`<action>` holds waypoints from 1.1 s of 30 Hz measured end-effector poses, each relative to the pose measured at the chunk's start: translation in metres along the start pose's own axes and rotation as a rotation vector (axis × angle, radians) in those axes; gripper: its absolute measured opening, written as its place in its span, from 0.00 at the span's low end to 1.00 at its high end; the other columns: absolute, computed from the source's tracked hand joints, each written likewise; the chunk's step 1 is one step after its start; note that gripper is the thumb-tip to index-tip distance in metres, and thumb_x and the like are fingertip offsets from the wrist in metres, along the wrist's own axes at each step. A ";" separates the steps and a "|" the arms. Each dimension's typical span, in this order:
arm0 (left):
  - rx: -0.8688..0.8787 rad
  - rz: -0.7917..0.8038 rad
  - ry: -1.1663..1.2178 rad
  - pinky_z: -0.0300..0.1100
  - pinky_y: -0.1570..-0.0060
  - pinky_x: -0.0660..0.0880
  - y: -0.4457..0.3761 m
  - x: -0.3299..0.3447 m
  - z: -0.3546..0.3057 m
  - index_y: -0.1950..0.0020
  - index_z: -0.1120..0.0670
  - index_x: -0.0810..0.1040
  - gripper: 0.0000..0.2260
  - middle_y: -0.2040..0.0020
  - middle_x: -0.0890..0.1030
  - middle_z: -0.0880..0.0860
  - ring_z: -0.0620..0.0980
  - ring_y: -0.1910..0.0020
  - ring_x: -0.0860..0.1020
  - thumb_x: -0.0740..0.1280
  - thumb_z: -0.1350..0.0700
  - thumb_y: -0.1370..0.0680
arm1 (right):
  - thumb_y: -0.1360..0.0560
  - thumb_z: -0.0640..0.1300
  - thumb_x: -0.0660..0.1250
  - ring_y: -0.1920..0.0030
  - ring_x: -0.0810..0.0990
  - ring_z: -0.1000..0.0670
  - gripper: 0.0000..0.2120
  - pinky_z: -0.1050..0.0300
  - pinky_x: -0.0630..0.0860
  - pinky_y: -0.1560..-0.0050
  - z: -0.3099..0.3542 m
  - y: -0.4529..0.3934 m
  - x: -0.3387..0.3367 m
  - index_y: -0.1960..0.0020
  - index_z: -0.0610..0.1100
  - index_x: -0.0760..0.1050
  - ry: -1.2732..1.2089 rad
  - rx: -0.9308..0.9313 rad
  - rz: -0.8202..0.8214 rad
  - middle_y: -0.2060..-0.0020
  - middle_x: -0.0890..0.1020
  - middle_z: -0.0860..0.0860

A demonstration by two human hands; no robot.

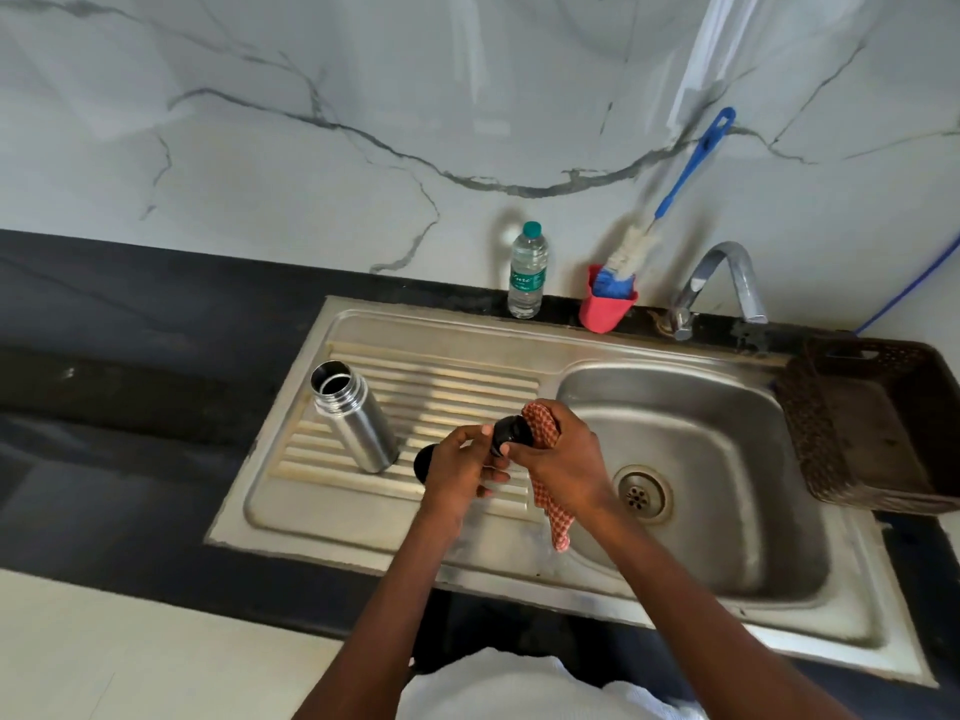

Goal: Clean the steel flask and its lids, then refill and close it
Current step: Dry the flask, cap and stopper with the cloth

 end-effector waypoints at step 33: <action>0.618 -0.291 -0.366 0.55 0.62 0.80 0.018 -0.015 -0.049 0.52 0.49 0.78 0.13 0.65 0.80 0.48 0.52 0.65 0.81 0.62 0.43 0.15 | 0.25 0.35 0.73 0.45 0.83 0.43 0.24 0.52 0.84 0.52 -0.049 0.002 -0.020 0.31 0.44 0.73 -0.422 0.280 -0.124 0.44 0.82 0.46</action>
Point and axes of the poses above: each hand's wrist, its own y-axis away from the middle knuckle, its own x-axis out of the palm, z = x × y, the point moved 7 cm from there along -y, towards the middle knuckle
